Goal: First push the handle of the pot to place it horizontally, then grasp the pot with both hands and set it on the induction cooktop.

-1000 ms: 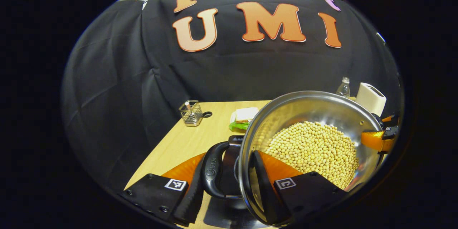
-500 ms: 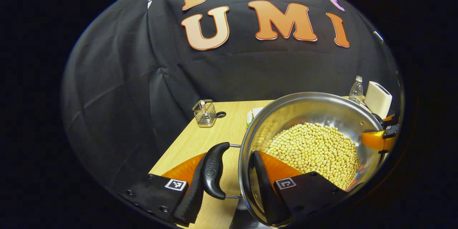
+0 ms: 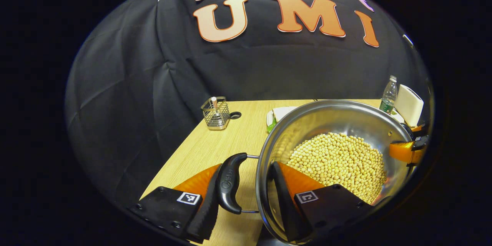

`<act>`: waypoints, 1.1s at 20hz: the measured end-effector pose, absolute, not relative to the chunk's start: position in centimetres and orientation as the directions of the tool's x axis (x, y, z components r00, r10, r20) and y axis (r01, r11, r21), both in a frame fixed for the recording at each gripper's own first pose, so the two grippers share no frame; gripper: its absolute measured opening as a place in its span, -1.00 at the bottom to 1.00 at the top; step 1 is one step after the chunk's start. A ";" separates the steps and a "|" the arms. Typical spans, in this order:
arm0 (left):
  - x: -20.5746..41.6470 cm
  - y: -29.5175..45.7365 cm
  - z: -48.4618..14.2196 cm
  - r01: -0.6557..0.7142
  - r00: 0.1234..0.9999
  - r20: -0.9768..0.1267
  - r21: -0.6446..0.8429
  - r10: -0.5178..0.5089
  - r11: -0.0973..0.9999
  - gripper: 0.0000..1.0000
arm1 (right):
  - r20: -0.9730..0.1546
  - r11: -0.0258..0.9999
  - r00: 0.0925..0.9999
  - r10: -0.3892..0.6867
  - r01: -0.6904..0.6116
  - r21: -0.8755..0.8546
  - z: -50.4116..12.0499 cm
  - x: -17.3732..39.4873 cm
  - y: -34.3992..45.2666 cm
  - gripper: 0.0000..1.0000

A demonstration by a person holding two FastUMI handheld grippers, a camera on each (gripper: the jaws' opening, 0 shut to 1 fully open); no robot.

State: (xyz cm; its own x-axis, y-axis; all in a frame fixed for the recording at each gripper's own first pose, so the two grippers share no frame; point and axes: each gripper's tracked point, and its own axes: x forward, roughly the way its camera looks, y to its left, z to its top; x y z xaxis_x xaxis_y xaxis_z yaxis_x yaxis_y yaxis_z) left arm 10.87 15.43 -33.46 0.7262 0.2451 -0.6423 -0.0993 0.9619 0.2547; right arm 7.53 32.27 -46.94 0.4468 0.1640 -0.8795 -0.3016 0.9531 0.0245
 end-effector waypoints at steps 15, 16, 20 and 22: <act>11.4 15.8 -34.1 -0.087 0.678 -0.694 0.250 0.241 0.964 0.71 | -0.899 0.958 0.412 0.147 -0.287 0.026 -46.4 6.5 33.4 0.39; 11.4 15.7 -33.7 -0.096 0.683 -0.685 0.258 0.252 0.961 0.72 | -0.896 0.955 0.417 0.154 -0.297 0.026 -46.4 6.5 33.5 0.52; 11.8 16.4 -28.4 -0.158 0.751 -0.570 0.334 0.332 0.929 0.84 | -0.843 0.957 0.513 0.162 -0.290 0.007 -43.0 7.9 31.8 0.68; 12.1 15.4 -24.0 -0.183 0.812 -0.479 0.335 0.334 0.924 0.86 | -0.809 0.959 0.560 0.177 -0.283 0.015 -40.4 8.3 30.7 0.74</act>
